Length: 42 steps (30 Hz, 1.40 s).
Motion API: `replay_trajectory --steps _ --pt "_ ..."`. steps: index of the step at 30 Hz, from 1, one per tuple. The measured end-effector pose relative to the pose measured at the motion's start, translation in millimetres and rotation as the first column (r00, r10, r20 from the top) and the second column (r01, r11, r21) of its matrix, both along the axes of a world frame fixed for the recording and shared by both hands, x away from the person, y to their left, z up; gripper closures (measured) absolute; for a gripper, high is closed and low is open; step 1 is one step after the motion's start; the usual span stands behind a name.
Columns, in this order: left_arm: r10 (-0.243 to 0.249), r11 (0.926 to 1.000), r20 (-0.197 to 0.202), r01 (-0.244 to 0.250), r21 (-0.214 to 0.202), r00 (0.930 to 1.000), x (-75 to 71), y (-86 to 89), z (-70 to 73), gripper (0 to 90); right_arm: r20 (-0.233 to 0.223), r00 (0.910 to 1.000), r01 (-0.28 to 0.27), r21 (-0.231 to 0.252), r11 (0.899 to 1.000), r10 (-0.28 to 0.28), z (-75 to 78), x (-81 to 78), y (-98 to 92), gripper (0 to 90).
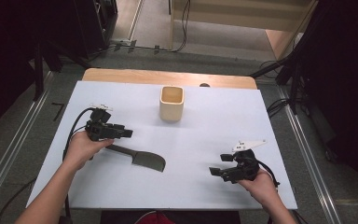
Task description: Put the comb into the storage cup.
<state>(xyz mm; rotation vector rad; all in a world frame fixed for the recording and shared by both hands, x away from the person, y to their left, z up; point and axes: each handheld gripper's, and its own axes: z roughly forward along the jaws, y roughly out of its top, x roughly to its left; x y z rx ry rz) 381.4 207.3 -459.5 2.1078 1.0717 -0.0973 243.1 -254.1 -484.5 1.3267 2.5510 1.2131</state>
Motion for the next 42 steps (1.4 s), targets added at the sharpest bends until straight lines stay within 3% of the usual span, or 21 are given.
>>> replay_trajectory --steps 4,8,9,11,18,22,31,42 --pt "0.006 0.9999 -0.003 -0.006 0.010 1.0000 -0.5 5.5 -4.3 65.6 0.000 1.0000 -0.001 -0.002 1.000 0.001 0.1 -0.1 0.1 18.5" --pt "-0.024 0.9990 0.004 0.023 0.038 0.9997 -1.6 8.3 -7.1 88.0 0.000 1.0000 -0.004 -0.002 1.000 0.004 0.0 -0.2 0.6 18.5" --pt "-0.028 0.9984 -0.001 0.028 0.048 0.9996 -1.6 8.3 -8.1 90.0 0.001 1.0000 -0.005 -0.004 1.000 0.005 0.1 -0.2 0.5 18.5" --pt "-0.036 0.9958 -0.004 0.036 0.084 0.9993 -1.4 7.2 -11.6 90.0 0.000 1.0000 -0.003 -0.003 1.000 0.003 0.0 -0.2 0.4 18.6" --pt "-0.055 0.9911 -0.010 0.056 0.121 0.9984 0.0 5.1 -18.6 90.0 -0.001 1.0000 -0.005 -0.006 1.000 0.005 -0.1 -0.1 0.1 18.6" --pt "-0.060 0.9918 -0.022 0.062 0.111 0.9979 0.0 5.0 -21.1 90.0 -0.002 1.0000 -0.006 -0.006 1.000 0.006 -0.2 0.1 0.1 18.6" --pt "-0.075 0.9865 -0.043 0.080 0.143 0.9963 0.5 5.5 -28.7 90.0 0.000 1.0000 -0.002 0.000 1.000 0.002 0.0 0.3 -0.1 18.6" --pt "-0.075 0.9872 -0.043 0.080 0.138 0.9963 -1.7 7.3 -29.3 90.0 0.000 1.0000 0.000 -0.002 1.000 0.000 0.0 0.3 -0.2 18.6"
